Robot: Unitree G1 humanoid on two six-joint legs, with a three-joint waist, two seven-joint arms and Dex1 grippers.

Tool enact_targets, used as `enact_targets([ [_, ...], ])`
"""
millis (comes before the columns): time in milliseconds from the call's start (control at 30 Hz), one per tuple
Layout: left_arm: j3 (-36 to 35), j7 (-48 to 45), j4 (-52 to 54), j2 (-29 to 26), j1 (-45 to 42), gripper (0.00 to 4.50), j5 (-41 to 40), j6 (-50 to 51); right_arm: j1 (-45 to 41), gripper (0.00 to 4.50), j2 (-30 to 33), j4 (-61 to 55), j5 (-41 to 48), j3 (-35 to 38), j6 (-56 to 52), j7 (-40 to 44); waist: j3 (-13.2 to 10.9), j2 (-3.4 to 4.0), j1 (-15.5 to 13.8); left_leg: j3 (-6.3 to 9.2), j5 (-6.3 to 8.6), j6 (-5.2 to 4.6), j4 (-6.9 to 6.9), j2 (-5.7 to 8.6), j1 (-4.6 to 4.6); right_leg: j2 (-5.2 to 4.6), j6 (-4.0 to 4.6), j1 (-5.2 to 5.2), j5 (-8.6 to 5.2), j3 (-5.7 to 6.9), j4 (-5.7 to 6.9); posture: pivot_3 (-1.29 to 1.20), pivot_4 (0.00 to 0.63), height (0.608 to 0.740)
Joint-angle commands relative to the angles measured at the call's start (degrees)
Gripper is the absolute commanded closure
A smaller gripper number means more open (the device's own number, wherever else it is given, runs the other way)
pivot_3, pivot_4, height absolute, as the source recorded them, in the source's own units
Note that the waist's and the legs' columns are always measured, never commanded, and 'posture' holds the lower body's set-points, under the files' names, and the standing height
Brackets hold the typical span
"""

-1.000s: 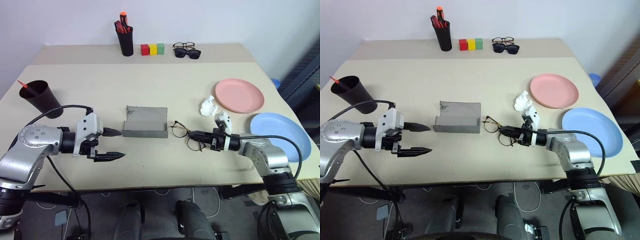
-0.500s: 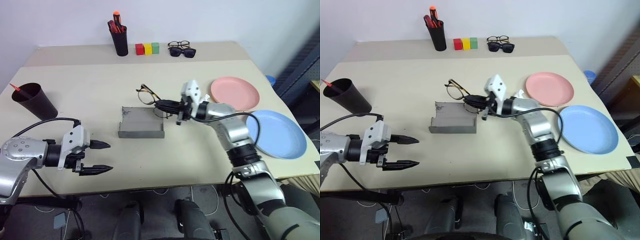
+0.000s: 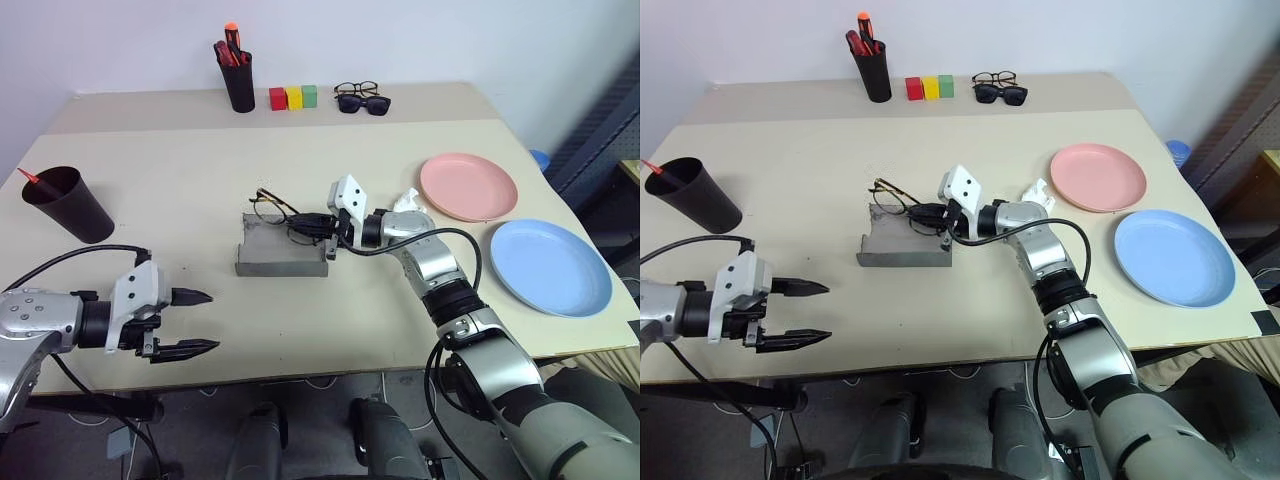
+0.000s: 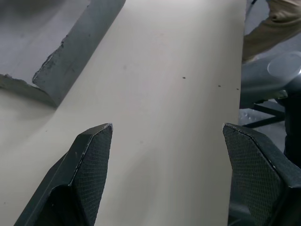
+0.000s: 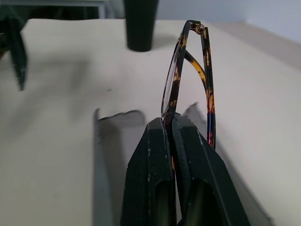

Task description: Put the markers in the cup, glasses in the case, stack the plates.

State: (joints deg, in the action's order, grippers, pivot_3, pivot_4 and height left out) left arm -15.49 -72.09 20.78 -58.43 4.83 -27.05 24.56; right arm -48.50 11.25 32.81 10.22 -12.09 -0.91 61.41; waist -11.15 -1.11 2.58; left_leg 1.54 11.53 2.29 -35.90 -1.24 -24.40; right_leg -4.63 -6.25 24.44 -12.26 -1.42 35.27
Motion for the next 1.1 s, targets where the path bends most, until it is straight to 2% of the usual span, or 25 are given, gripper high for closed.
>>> enact_targets([
  [33,-1.68,0.37,0.79,-0.39,-0.59,0.66,-1.05,-0.29,0.54,4.43,0.02,-3.64,0.32,-0.5,-1.24,1.65,0.0,0.0,-0.01,0.0,0.0,0.0,0.0,0.0,0.0,0.0,0.0,0.0,0.0,0.0,0.0,0.0,0.15,0.74],
  [200,-1.29,0.64,1.02,-0.35,-1.13,0.66,-1.07,-0.18,1.28,4.43,-0.2,-3.94,-0.12,-0.94,-2.35,1.74,0.0,0.0,0.0,0.0,0.0,0.0,0.0,0.0,0.0,0.0,0.0,0.0,0.0,0.0,0.0,0.0,0.15,0.74],
  [233,-1.34,0.69,1.05,-0.34,-1.13,0.66,-1.1,-0.15,1.59,4.15,-0.08,-3.71,-0.41,-1.17,-2.15,1.9,0.0,0.0,0.0,0.0,0.0,0.01,0.0,0.0,0.0,0.0,0.0,0.0,0.0,0.0,0.0,0.0,0.15,0.74],
  [367,-1.96,1.02,1.2,-0.36,-0.38,0.66,-1.08,-0.12,2.1,2.57,-0.06,-2.79,-1.01,-0.89,-1.92,1.63,0.0,0.0,0.0,0.0,0.0,0.01,0.0,0.0,0.0,0.0,0.0,0.0,0.0,0.0,0.0,0.0,0.15,0.74],
  [400,-2.13,1.32,1.23,-0.31,-0.17,0.66,-0.99,-0.09,2.08,1.9,-0.18,-2.56,-0.9,-0.34,-2.0,0.98,0.0,0.0,0.01,0.0,0.0,0.01,0.0,0.0,0.0,0.0,0.0,0.01,0.0,0.0,0.0,0.0,0.15,0.74],
  [500,-2.73,3.21,1.32,0.38,-0.75,0.66,-1.56,0.9,2.65,0.37,0.91,-5.02,0.18,1.03,-3.62,0.57,0.0,0.0,0.01,0.0,0.0,0.01,0.01,0.0,0.0,0.0,0.0,0.01,0.0,0.0,0.0,0.0,0.15,0.74],
  [533,-2.79,4.47,1.03,0.84,-1.84,0.66,-1.92,1.61,2.92,0.06,1.43,-6.67,0.88,1.93,-4.59,-0.05,-0.01,0.01,-0.1,0.0,0.0,0.01,0.01,0.0,0.0,0.0,0.0,0.02,0.0,0.0,0.0,0.0,0.15,0.74],
  [633,-1.67,11.22,-1.74,3.32,-9.77,0.66,-3.29,6.56,4.62,0.06,5.01,-15.1,4.39,5.57,-10.39,-1.01,-0.01,0.01,-0.87,0.02,0.0,0.01,-0.02,0.0,-0.03,-0.01,0.0,0.0,0.0,0.01,0.0,0.0,0.15,0.74],
  [800,6.68,19.97,-14.92,5.9,-28.82,0.66,5.17,8.14,13.89,0.06,14.88,-34.98,11.17,13.75,-21.97,-3.37,0.02,-0.05,-2.29,0.04,0.0,0.0,-0.12,0.04,-0.03,0.01,-0.07,-0.09,-0.01,0.02,0.01,0.0,0.15,0.74],
  [900,13.1,18.95,-24.86,7.3,-39.25,1.62,9.81,6.51,23.88,0.0,21.41,-44.25,11.99,18.27,-25.02,-5.0,0.05,-0.1,-2.34,0.03,0.0,0.0,-0.11,0.08,-0.02,0.01,-0.13,-0.13,-0.04,0.02,-0.02,0.0,0.15,0.74],
  [1067,22.88,16.09,-45.47,12.69,-54.48,4.15,19.54,-3.73,42.37,0.0,29.65,-51.85,10.22,24.66,-21.37,-4.48,0.05,-0.11,-1.9,0.02,0.0,0.0,-0.13,0.15,-0.06,-0.04,-0.17,-0.14,-0.08,0.01,-0.03,0.0,0.15,0.74],
  [1100,24.53,15.95,-50.64,14.49,-57.81,4.45,21.5,-6.1,46.01,0.0,30.44,-53.1,10.07,26.64,-20.82,-4.9,0.04,-0.11,-1.85,0.01,0.0,-0.01,-0.17,0.15,-0.05,-0.04,-0.16,-0.14,-0.07,0.0,-0.03,0.0,0.15,0.74],
])
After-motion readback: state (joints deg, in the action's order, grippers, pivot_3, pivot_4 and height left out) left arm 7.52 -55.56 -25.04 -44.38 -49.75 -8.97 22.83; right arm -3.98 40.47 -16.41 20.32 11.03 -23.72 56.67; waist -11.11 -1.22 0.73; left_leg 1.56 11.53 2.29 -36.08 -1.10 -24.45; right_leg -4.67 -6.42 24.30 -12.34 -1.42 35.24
